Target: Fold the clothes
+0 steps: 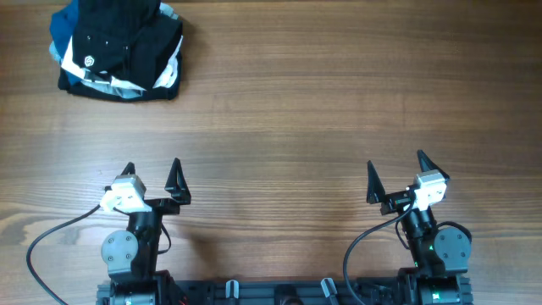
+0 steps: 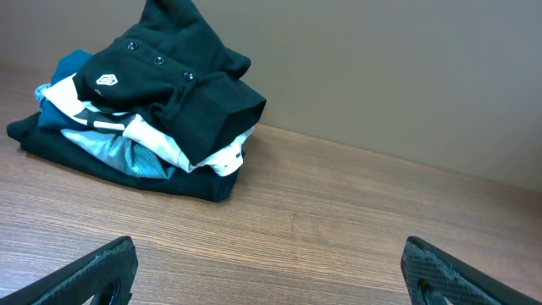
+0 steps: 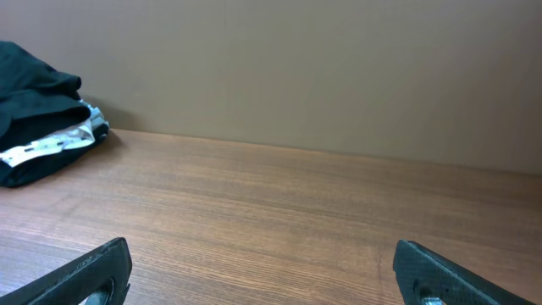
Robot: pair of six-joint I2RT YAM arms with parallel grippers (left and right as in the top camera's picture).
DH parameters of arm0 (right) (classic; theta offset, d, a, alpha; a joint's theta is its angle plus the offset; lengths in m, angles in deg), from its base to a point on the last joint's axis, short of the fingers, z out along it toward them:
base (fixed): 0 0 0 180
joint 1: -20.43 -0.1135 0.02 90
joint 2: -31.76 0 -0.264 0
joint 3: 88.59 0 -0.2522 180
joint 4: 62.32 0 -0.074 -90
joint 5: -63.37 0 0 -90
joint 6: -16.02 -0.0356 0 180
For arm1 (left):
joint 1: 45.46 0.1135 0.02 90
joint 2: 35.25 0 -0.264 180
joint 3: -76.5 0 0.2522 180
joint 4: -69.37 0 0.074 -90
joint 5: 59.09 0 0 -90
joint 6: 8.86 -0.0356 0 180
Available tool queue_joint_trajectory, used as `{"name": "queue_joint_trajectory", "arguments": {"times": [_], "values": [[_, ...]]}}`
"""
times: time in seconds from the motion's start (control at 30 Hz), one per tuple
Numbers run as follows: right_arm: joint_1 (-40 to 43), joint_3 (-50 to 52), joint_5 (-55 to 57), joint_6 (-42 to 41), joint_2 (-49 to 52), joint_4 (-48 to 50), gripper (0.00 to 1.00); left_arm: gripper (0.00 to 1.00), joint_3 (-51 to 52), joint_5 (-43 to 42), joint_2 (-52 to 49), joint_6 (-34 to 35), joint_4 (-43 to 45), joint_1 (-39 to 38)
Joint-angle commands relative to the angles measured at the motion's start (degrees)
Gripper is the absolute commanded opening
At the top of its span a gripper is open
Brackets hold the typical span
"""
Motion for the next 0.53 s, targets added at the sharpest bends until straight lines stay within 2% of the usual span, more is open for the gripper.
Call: {"name": "queue_joint_trajectory", "arguments": {"times": [0.0, 0.5], "values": [[-0.2, 0.1, 1.2, -0.6, -0.5, 0.3, 1.00, 1.00, 0.3, -0.7, 0.4, 0.9, 0.0, 0.3], [-0.2, 0.1, 1.2, -0.6, -0.5, 0.3, 0.99, 1.00, 0.3, -0.7, 0.4, 0.9, 0.0, 0.3]]}}
